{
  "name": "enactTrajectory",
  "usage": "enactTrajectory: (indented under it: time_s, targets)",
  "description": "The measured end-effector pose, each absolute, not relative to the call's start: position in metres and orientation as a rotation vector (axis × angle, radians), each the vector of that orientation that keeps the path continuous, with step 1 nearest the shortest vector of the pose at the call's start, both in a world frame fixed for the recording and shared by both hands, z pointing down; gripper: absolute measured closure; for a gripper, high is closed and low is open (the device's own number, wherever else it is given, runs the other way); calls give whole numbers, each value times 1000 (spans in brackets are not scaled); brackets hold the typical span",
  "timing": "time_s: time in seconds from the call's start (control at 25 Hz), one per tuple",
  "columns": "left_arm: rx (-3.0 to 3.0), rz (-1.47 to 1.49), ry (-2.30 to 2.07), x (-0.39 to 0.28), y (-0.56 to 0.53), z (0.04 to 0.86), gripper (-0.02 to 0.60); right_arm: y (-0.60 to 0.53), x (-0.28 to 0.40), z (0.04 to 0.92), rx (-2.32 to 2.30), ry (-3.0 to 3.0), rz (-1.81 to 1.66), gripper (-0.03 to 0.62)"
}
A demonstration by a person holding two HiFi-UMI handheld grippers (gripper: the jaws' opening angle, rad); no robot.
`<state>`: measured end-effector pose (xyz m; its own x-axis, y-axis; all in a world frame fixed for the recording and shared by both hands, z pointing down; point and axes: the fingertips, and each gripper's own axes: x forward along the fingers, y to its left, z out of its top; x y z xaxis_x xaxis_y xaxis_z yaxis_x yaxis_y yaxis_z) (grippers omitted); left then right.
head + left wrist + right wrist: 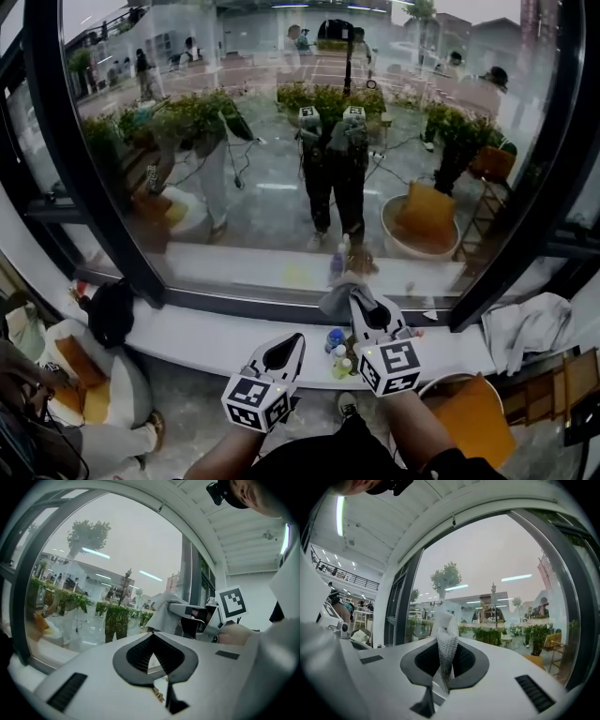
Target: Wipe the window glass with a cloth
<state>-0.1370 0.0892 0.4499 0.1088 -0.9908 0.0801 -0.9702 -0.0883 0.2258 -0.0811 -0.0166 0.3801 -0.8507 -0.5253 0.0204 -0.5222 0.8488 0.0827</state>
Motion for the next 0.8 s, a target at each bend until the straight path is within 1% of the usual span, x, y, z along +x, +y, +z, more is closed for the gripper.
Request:
enactTrajectory:
  time_s: [0.24, 0.48, 0.8]
  targets:
    - [2164, -128, -1966, -133, 35, 438, 574, -77, -96, 360, 816, -3006, -156, 553]
    - [2137, -106, -2016, -146, -15, 429, 574, -145, -110, 349, 853, -3011, -203, 553]
    - [2115, -70, -2021, -150, -75, 444, 574, -218, -136, 342, 880, -2994, -277, 553]
